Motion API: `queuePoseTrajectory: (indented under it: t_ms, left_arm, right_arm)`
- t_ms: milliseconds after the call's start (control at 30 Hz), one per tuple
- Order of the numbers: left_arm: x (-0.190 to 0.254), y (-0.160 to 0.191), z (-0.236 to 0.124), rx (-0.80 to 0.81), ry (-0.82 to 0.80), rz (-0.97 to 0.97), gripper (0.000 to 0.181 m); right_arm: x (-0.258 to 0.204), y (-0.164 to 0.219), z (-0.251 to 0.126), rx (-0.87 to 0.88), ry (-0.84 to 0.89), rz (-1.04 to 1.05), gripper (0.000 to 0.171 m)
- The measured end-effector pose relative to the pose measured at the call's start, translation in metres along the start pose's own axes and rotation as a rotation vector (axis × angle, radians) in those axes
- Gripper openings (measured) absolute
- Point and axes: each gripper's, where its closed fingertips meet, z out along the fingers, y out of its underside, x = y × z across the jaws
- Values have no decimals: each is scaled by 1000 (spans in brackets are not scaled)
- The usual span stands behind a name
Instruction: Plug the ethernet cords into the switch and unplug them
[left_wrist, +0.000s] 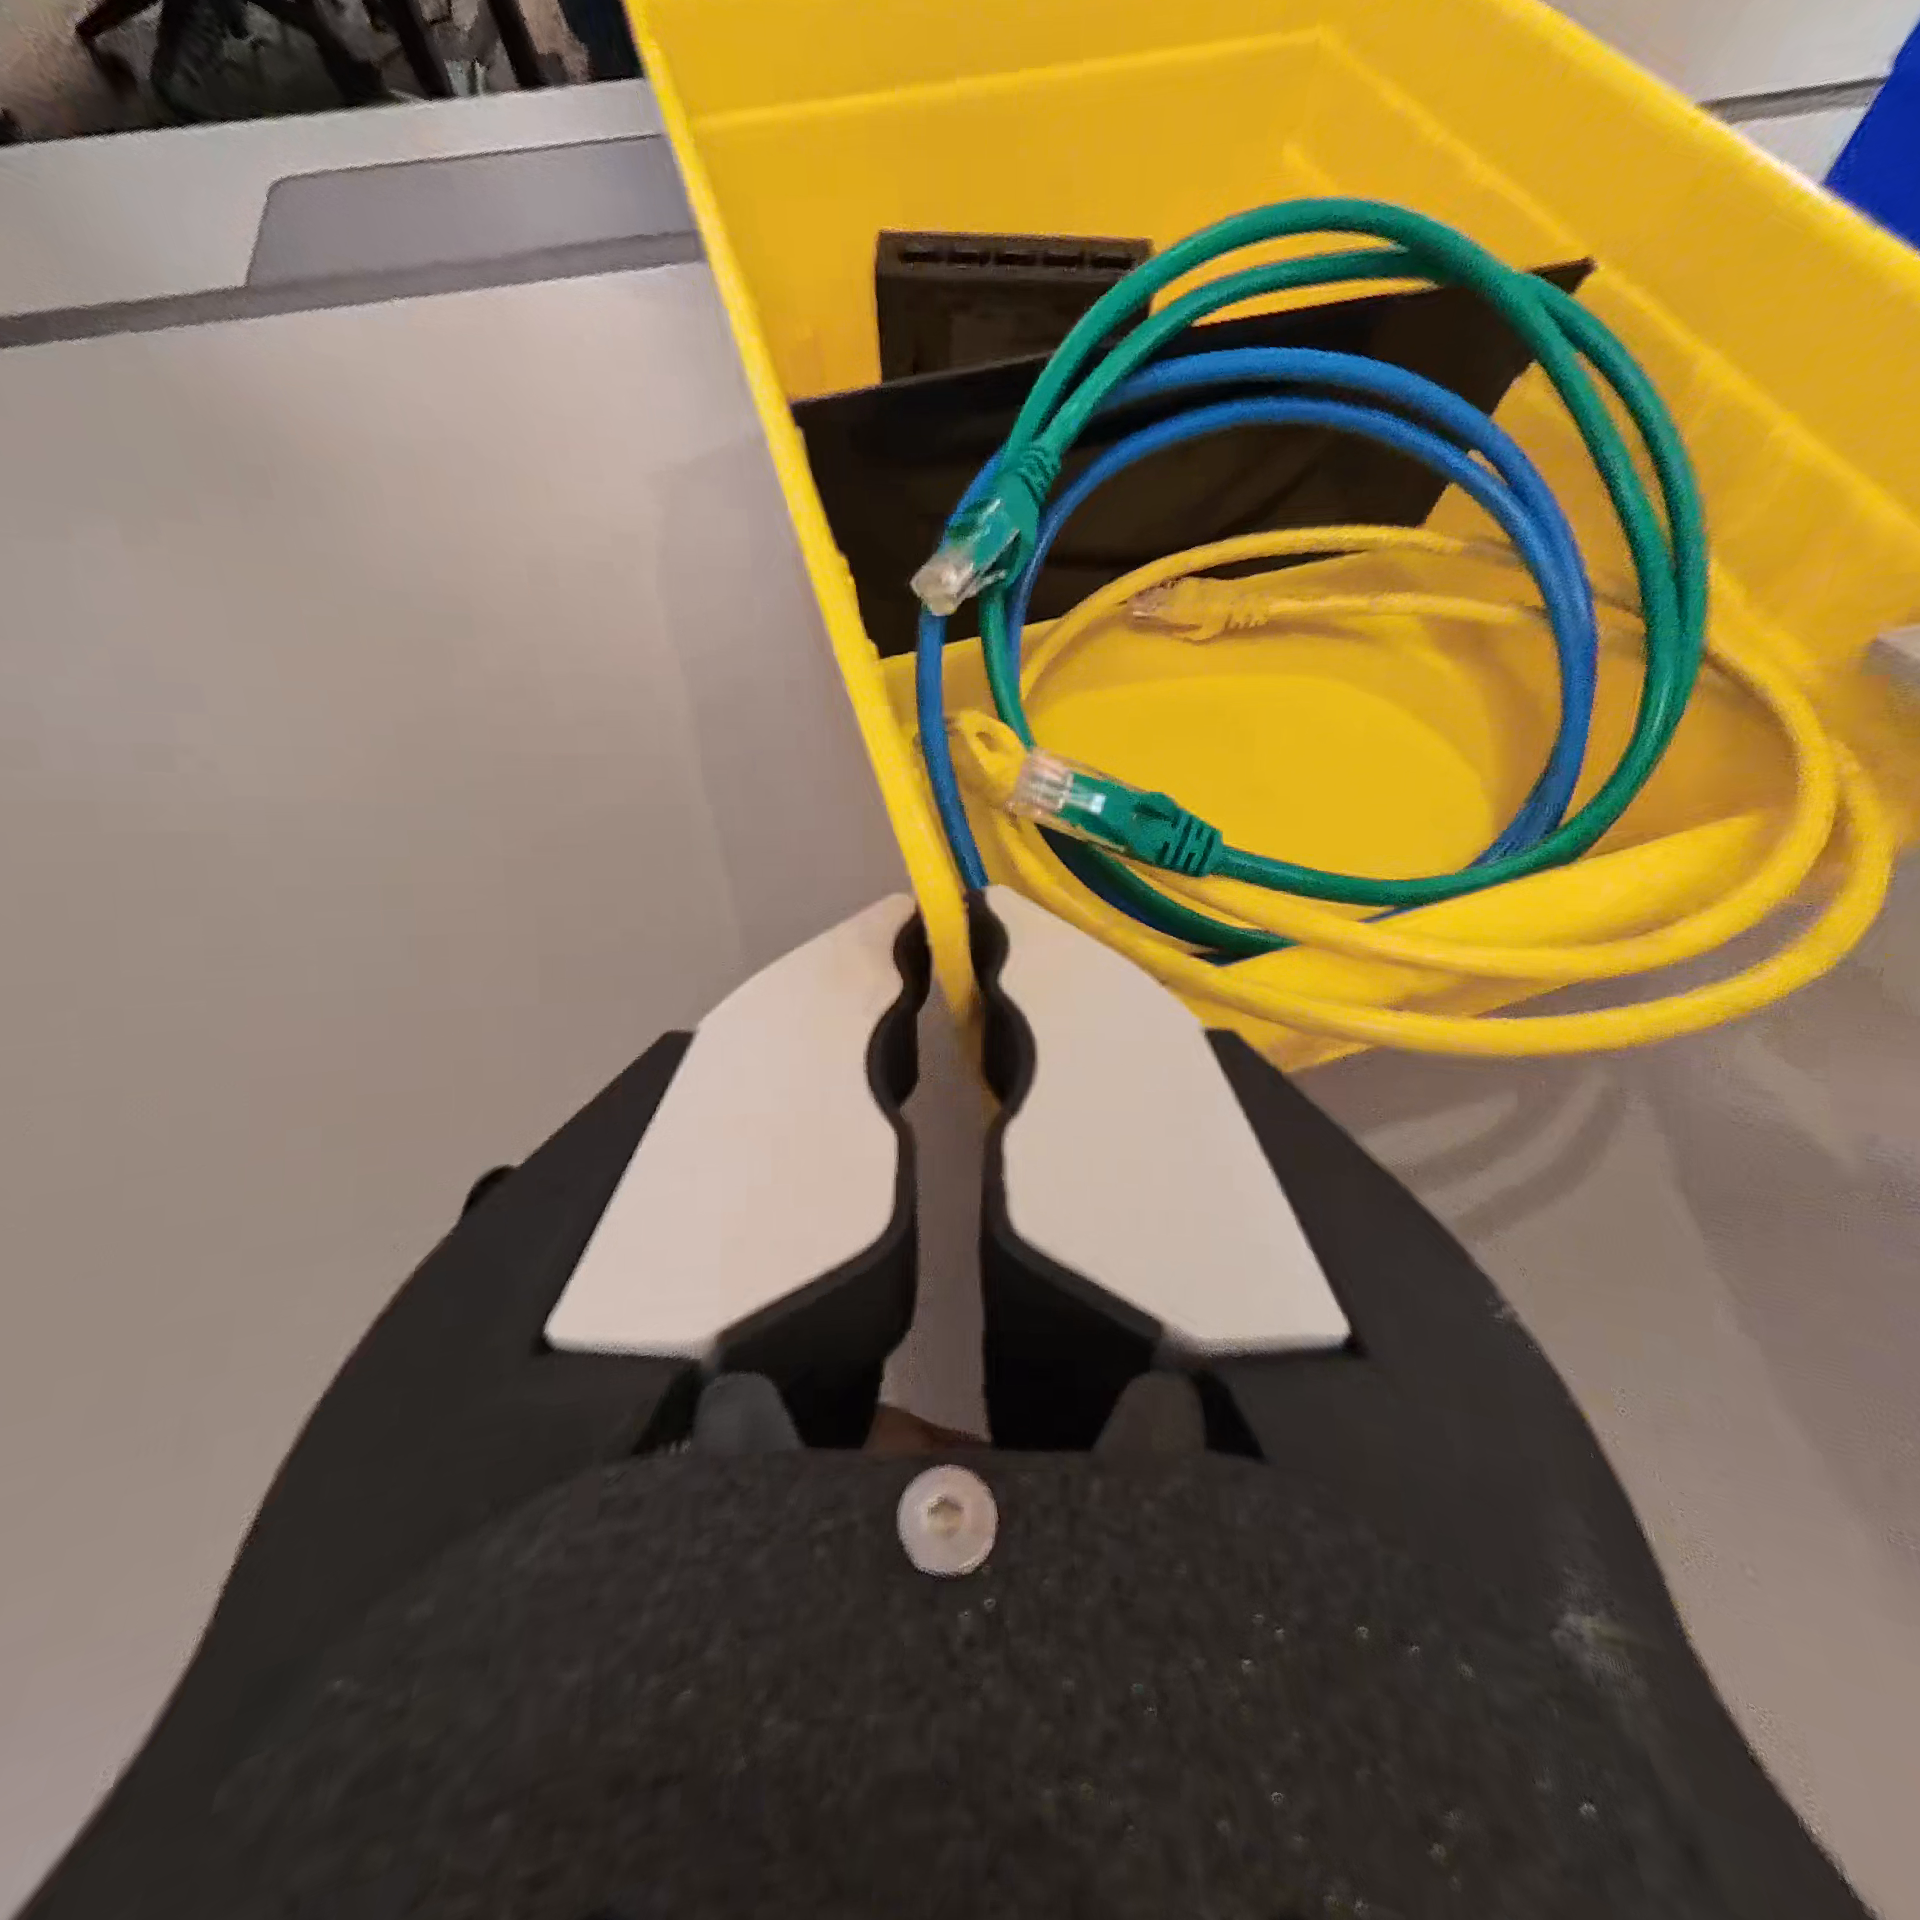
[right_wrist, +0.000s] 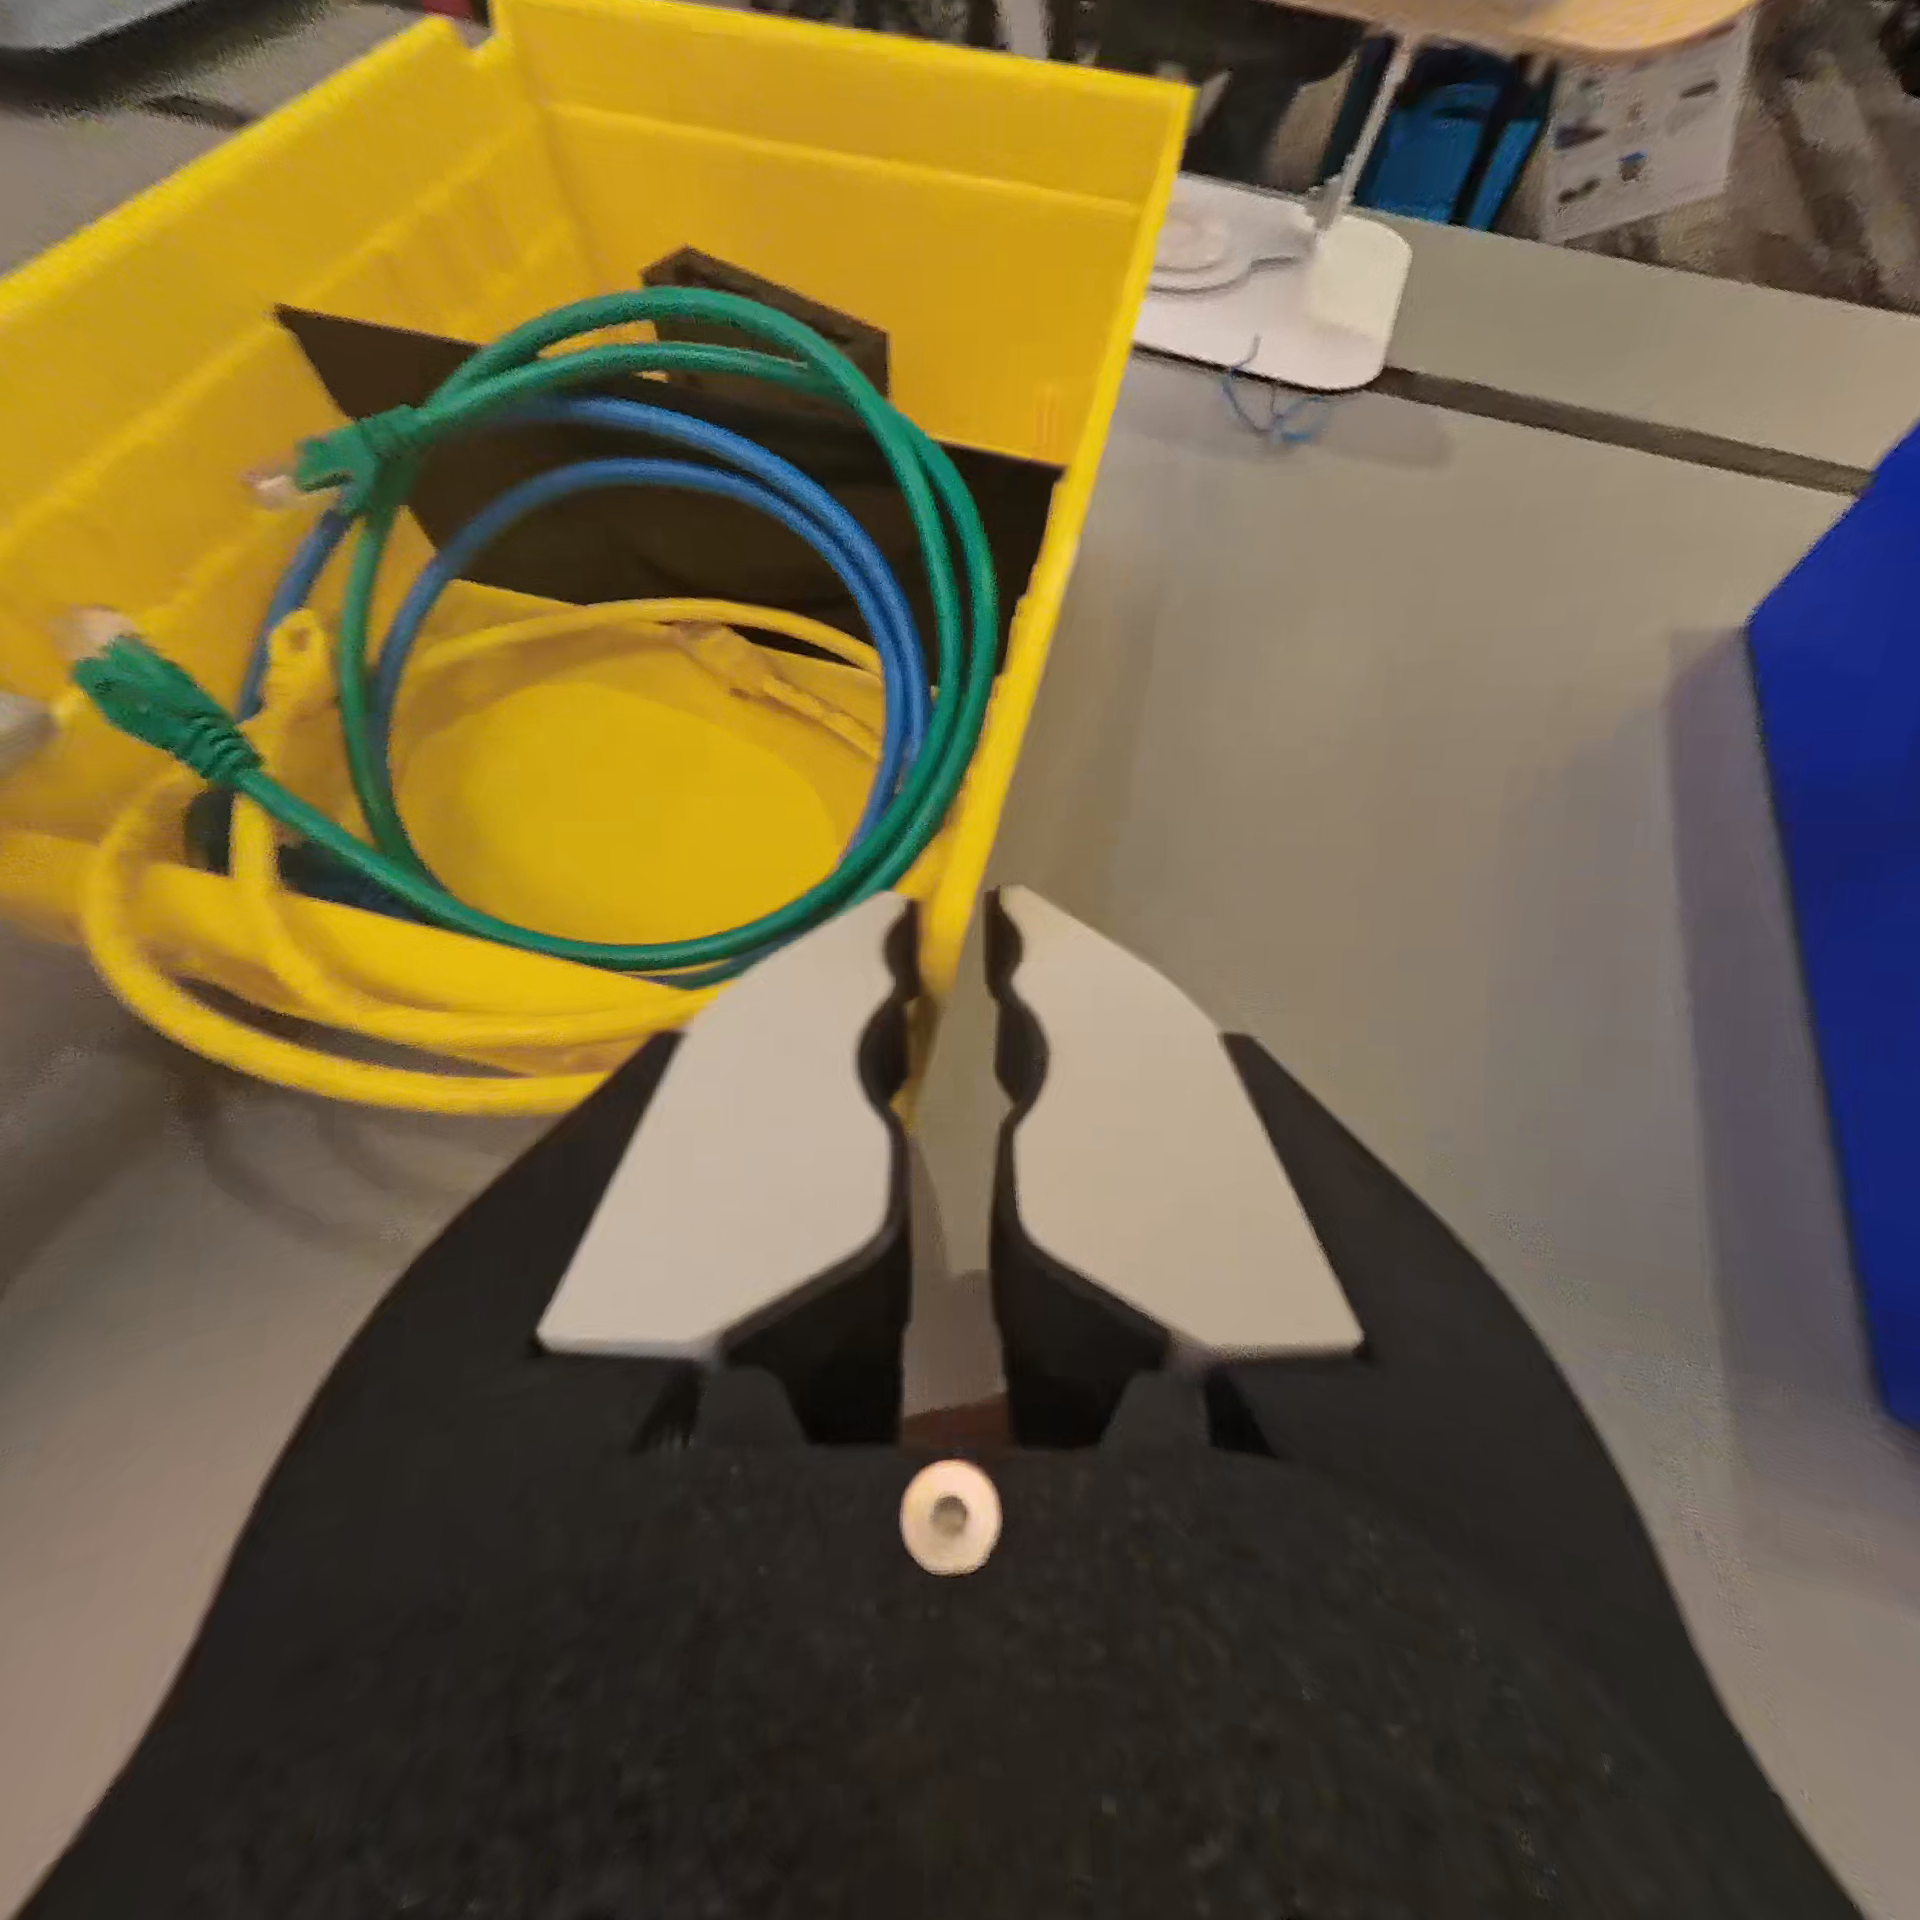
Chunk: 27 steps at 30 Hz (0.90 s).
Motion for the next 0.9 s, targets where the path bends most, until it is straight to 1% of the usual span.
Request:
queuePoseTrajectory:
  t_ms: [33,67,167,233,267,333,400,500,600,767,867,900]
  left_arm:
    - [-1,-1,3,-3,-1,10,5]
    - [-4,-3,4,0,-23,21,4]
    - [-11,-16,0,65,-92,78,3]
    - [-19,-26,-7,94,-70,26,2]
    - [-27,-28,-10,100,-59,-8,2]
    - [-47,-29,-17,113,-64,-36,1]
    - [-71,-34,-30,153,-104,-30,1]
    - [-116,-41,-53,206,-183,-13,1]
    - [-160,-38,-66,240,-200,-4,1]
    - [-220,-31,-75,280,-216,-10,1]
    - [-242,-14,-62,223,-234,-18,1]
    - [-246,-8,-56,219,-232,-42,1]
  right_arm:
    - [-1,-1,3,12,-6,30,7]
    - [-2,-3,4,9,2,57,6]
    - [-4,-17,0,72,108,28,5]
    - [-10,-31,-6,143,147,17,5]
    - [-17,-39,-8,168,140,22,5]
    - [-37,-52,-9,198,114,25,5]
    - [-59,-62,-6,211,107,13,5]
    - [-102,-77,1,244,67,7,5]
    - [-147,-84,10,249,29,17,6]
    - [-211,-77,34,213,-43,33,8]
    - [-231,-63,51,160,-64,45,9]
    - [-236,-62,53,171,-68,35,9]
